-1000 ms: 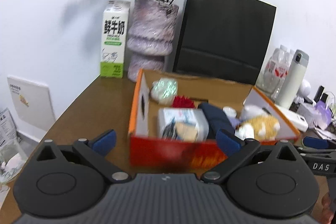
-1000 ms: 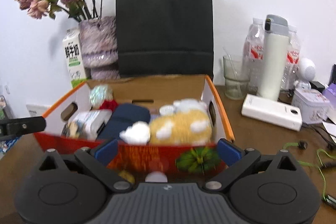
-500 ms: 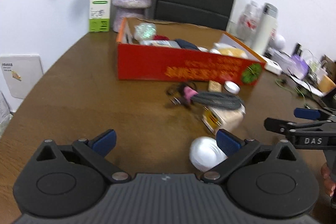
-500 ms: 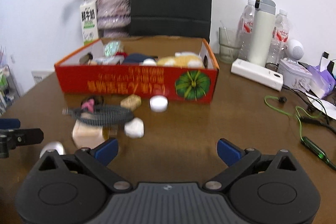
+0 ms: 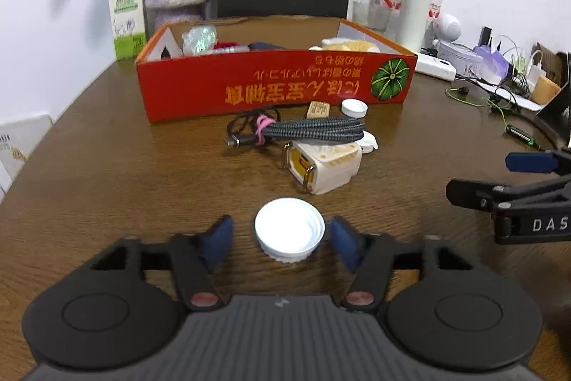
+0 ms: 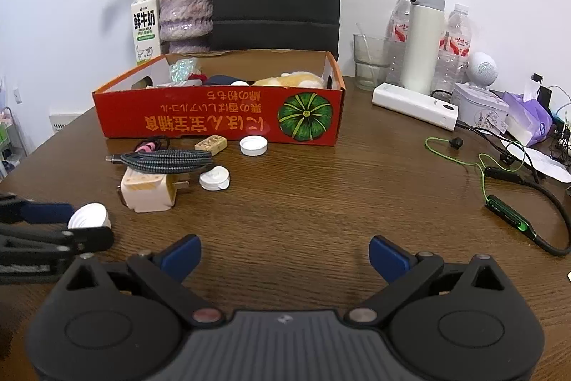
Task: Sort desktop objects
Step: 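Grasp the white round lid with the left tool while the right tool grasps the braided cable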
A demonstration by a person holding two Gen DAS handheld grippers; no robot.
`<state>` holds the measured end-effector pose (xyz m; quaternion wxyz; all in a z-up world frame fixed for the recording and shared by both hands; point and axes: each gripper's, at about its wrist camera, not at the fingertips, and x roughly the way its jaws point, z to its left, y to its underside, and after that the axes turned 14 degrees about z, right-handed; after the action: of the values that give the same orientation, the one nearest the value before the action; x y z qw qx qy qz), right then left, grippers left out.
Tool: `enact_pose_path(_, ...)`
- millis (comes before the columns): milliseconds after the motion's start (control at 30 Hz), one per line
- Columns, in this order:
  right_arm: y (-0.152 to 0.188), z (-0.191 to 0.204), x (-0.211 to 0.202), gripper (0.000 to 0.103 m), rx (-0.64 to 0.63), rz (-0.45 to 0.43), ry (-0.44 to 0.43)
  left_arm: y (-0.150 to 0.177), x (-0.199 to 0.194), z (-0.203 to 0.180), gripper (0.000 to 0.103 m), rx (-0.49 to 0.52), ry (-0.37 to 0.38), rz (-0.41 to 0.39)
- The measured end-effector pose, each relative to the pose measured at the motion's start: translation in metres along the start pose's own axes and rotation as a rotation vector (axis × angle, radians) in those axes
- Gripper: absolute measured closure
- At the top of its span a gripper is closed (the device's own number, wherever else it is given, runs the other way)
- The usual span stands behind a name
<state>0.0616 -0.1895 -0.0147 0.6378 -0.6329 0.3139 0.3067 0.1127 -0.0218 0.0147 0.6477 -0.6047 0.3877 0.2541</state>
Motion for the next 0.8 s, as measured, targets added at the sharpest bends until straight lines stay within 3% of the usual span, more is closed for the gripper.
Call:
enact_pose_path(33,0.000,0.000,0.000,0.002,-0.001,0.000,-0.002,0.000,-0.001,0.000,0.062,0.005,0.009,-0.004)
enact_pose_path(400,-0.016,0.021,0.004,0.002,-0.042,-0.001,-0.062,-0.010,-0.012,0.030,0.063,-0.076,0.014,-0.063)
enact_pose_path(800,-0.072,0.069,0.033,0.002,-0.118,0.005,-0.166,-0.037,-0.011,0.084,0.062,-0.185,0.055,-0.128)
